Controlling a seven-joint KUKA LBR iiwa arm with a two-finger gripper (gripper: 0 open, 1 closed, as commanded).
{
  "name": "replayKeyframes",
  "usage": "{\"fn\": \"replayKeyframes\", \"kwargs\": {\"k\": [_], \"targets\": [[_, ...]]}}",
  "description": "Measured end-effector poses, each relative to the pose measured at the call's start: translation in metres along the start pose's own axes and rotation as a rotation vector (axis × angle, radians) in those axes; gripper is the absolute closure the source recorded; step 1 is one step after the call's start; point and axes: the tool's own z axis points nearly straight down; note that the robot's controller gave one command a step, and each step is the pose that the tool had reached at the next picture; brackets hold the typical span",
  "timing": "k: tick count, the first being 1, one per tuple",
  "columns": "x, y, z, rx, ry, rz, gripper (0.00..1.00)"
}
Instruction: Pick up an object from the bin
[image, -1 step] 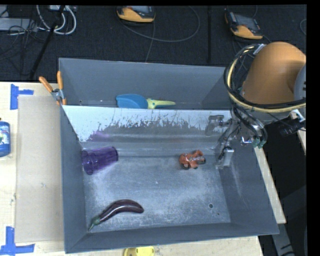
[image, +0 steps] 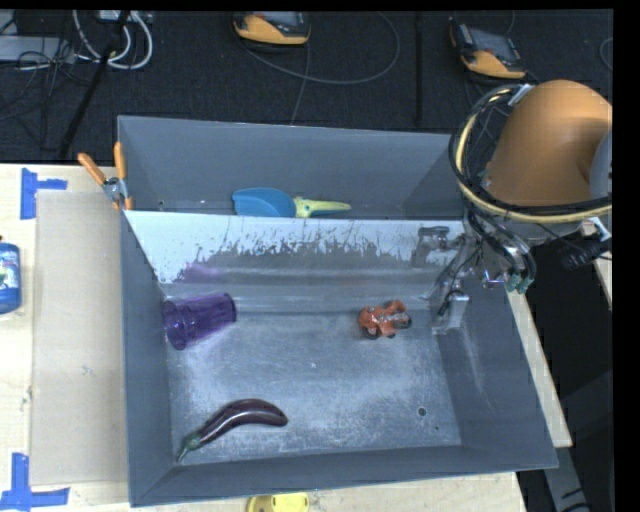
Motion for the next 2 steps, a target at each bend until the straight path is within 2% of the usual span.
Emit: {"fn": "replayKeyframes", "kwargs": {"k": [1, 2], "targets": [[-0.010, 0.010, 0.052, 0.000, -0.007, 0.050, 0.00], [0.008, 0.020, 0.129, 0.000, -0.003, -0.041, 0.00]]}}
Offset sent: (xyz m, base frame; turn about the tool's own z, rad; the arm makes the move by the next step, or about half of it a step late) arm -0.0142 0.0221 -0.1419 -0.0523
